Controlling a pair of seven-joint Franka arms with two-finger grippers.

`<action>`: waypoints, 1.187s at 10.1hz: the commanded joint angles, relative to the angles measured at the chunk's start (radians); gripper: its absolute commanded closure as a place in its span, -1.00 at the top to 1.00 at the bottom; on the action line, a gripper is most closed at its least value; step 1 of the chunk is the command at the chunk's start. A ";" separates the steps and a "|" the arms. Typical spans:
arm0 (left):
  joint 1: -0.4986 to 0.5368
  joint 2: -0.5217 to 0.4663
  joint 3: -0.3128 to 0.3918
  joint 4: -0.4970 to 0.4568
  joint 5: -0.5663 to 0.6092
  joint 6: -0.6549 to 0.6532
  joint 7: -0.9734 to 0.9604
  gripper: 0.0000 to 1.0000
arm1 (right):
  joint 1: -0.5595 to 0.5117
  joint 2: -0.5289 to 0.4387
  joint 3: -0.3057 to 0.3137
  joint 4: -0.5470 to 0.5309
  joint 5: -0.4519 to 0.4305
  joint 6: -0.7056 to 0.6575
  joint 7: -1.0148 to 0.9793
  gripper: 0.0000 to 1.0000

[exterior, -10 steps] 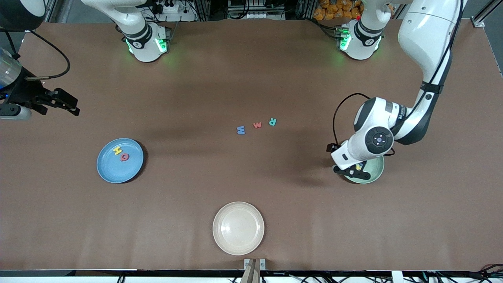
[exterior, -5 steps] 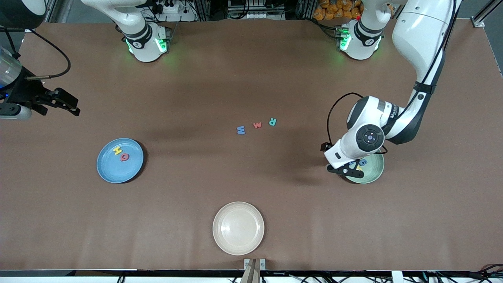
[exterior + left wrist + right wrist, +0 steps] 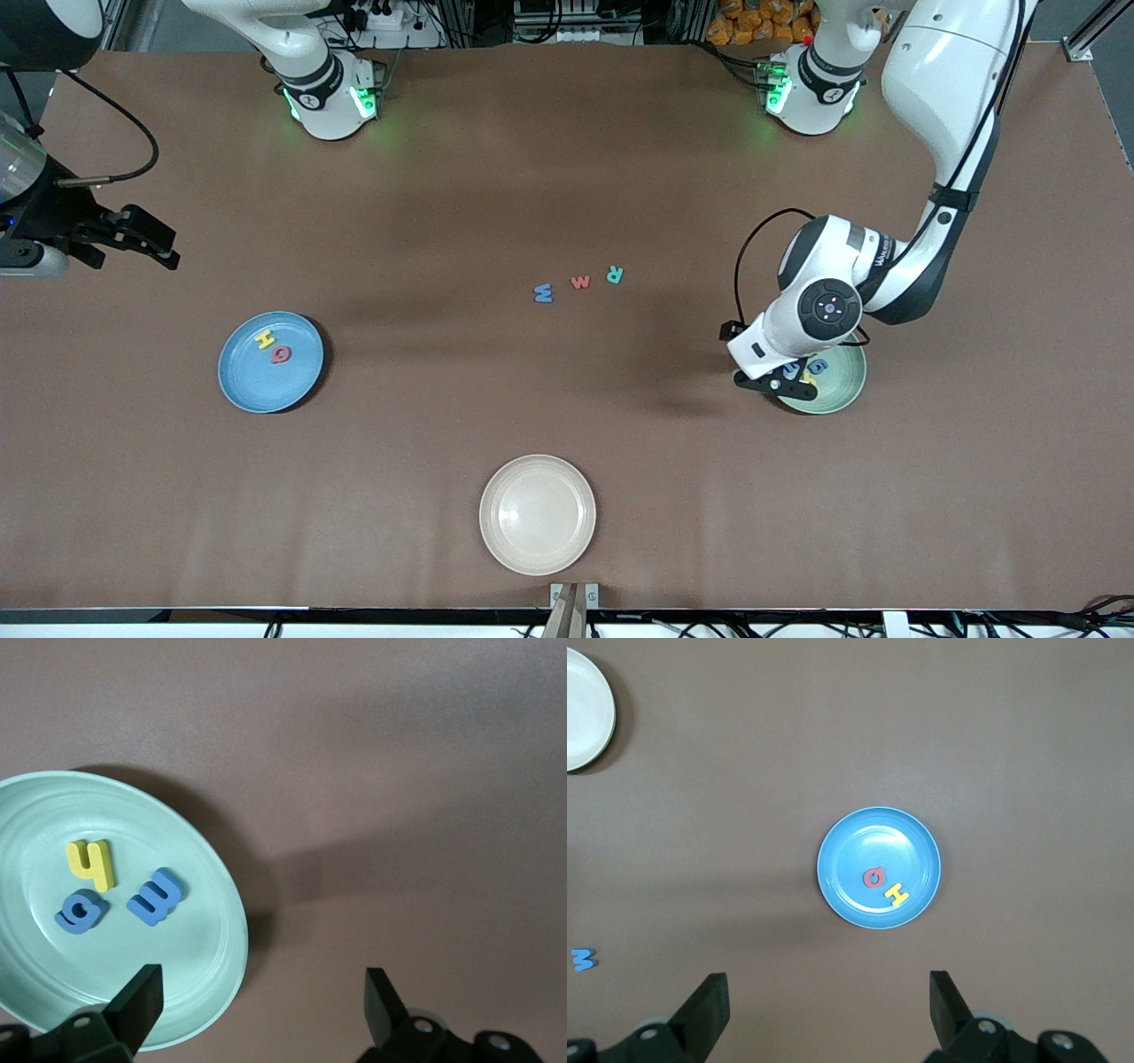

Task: Sort uppercase to blue plate, lowercase to green plate
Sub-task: 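Lift the left gripper off the green plate and move toward the letters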

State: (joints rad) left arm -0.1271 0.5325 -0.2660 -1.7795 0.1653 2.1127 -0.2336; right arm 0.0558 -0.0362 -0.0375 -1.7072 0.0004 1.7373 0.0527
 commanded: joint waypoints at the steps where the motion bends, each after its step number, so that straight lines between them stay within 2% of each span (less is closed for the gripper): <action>1: -0.011 -0.003 0.001 0.000 -0.010 0.006 -0.048 1.00 | 0.006 0.019 -0.002 0.029 0.001 -0.005 0.010 1.00; 7: -0.186 -0.009 0.001 -0.001 -0.013 0.006 -0.338 1.00 | 0.006 0.021 -0.002 0.029 0.001 -0.005 0.004 1.00; 12: -0.307 0.000 0.001 0.005 -0.007 0.019 -0.496 1.00 | 0.004 0.022 -0.004 0.029 0.001 -0.007 0.003 1.00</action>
State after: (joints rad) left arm -0.3953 0.5323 -0.2729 -1.7786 0.1653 2.1199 -0.6878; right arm 0.0567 -0.0267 -0.0376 -1.6998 0.0004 1.7377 0.0527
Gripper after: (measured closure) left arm 0.000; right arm 0.000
